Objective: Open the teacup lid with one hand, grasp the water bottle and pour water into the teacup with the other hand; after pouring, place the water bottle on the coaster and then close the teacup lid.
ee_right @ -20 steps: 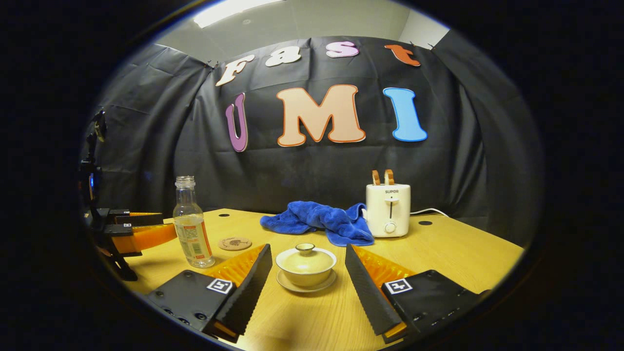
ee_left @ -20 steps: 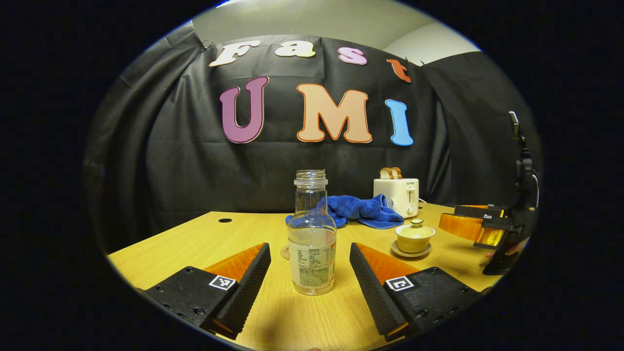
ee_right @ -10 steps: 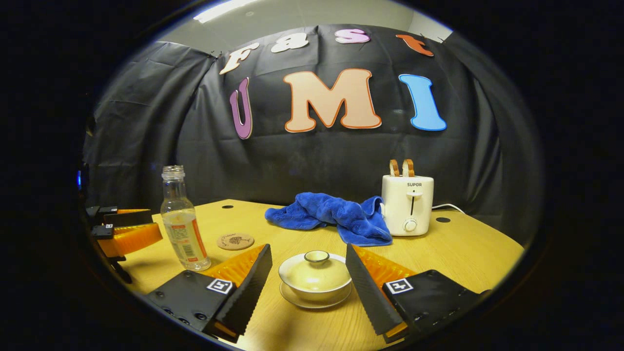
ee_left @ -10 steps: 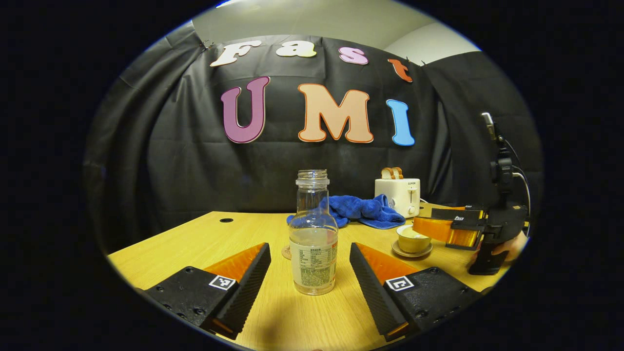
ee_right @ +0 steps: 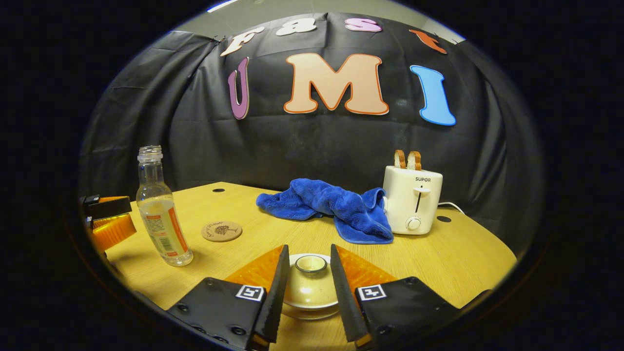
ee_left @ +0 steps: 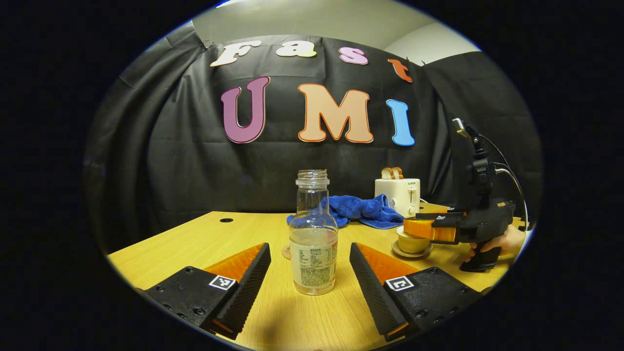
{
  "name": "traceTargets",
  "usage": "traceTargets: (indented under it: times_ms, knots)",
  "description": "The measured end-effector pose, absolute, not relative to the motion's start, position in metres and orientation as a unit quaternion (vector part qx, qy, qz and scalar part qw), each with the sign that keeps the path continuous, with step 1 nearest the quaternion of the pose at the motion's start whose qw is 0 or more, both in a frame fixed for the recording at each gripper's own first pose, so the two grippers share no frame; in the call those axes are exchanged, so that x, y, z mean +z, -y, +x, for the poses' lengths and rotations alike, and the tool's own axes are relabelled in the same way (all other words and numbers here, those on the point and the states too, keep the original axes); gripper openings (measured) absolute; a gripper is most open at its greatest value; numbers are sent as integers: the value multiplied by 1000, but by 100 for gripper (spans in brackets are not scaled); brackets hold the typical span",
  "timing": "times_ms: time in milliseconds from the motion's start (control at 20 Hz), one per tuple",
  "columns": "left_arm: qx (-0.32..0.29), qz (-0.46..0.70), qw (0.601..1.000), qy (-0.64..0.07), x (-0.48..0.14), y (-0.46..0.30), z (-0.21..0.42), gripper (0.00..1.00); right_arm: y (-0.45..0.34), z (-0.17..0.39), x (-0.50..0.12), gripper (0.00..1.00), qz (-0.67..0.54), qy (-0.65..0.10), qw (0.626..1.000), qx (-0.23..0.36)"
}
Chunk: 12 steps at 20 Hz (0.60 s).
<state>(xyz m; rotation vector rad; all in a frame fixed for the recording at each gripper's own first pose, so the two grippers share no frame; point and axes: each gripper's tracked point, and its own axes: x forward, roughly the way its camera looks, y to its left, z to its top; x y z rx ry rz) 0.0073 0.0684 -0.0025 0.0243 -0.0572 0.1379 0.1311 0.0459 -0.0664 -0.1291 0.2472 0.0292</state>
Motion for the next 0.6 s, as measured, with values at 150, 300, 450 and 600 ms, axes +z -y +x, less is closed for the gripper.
traceTargets:
  times_ms: [150,300,450,600]
  knots:
    - [69,12,997,29,-2,-69,8,94,-47,133,-66,41,-63,-120,991,17]
    - [69,12,997,29,-2,-69,8,95,-45,128,-63,33,-62,-119,991,17]
    - [69,12,997,29,-1,-69,8,94,-46,132,-66,33,-65,-117,991,16]
    - [69,12,997,29,0,-69,9,95,-45,130,-59,33,-62,-101,993,15]
